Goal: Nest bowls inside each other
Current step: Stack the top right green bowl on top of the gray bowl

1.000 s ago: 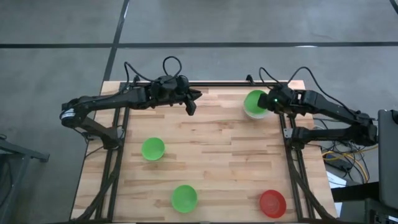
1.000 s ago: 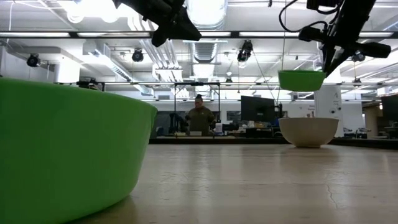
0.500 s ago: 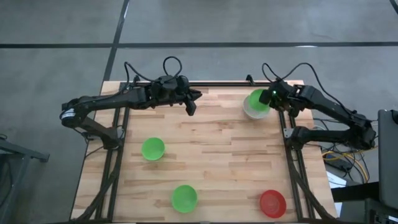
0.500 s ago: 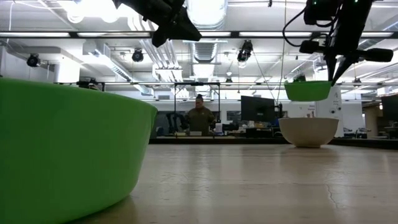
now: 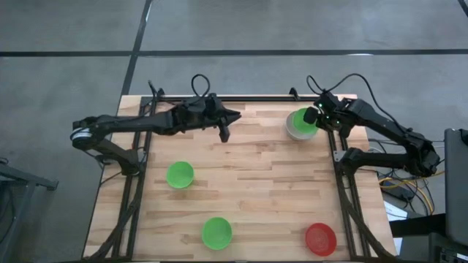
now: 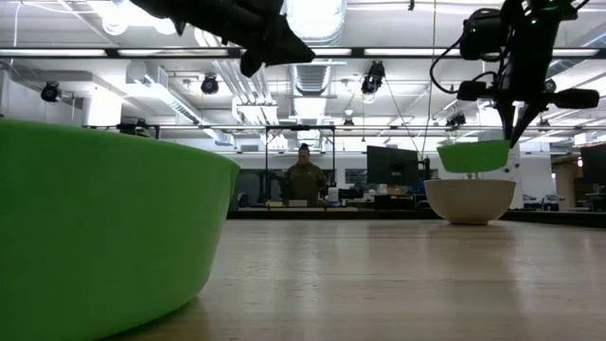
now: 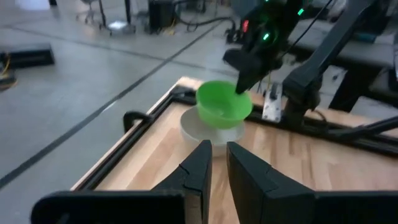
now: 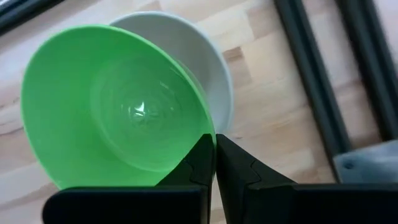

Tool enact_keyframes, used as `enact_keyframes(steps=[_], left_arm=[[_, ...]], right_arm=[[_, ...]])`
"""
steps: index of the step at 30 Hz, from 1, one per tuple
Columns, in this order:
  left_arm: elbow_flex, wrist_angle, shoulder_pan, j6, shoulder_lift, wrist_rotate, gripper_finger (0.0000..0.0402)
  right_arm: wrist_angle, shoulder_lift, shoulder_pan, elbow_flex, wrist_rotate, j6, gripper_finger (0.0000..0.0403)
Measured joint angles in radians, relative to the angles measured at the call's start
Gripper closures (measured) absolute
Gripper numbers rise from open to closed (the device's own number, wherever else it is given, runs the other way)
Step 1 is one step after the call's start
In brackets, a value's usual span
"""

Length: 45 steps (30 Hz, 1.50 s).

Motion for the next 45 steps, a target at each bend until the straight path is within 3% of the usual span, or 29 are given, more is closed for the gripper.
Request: enact_keyframes(steps=[5, 13, 26, 45], left_arm=[[-0.106, 0.139, 0.002, 0.026, -0.001, 0.004, 0.0348], [-0.165, 0.183, 0.011, 0.168, -0.002, -0.013, 0.0348], [-0.17, 0.183, 0.011, 0.062, -0.003, -0.025, 0.0348], [-0.17, 0.183, 0.011, 0.06, -0.003, -0.025, 0.0348]], right_arm=[[0.091, 0.0, -0.012, -0.024, -0.022, -0.015, 0.0394], [0.099, 0.0, -0.041, -0.026, -0.046, -0.024, 0.0394], [0.105, 0.0, -0.04, -0.023, -0.095, -0.073, 0.0394], [0.075, -0.001, -0.04, -0.004, -0.122, -0.115, 0.0394]])
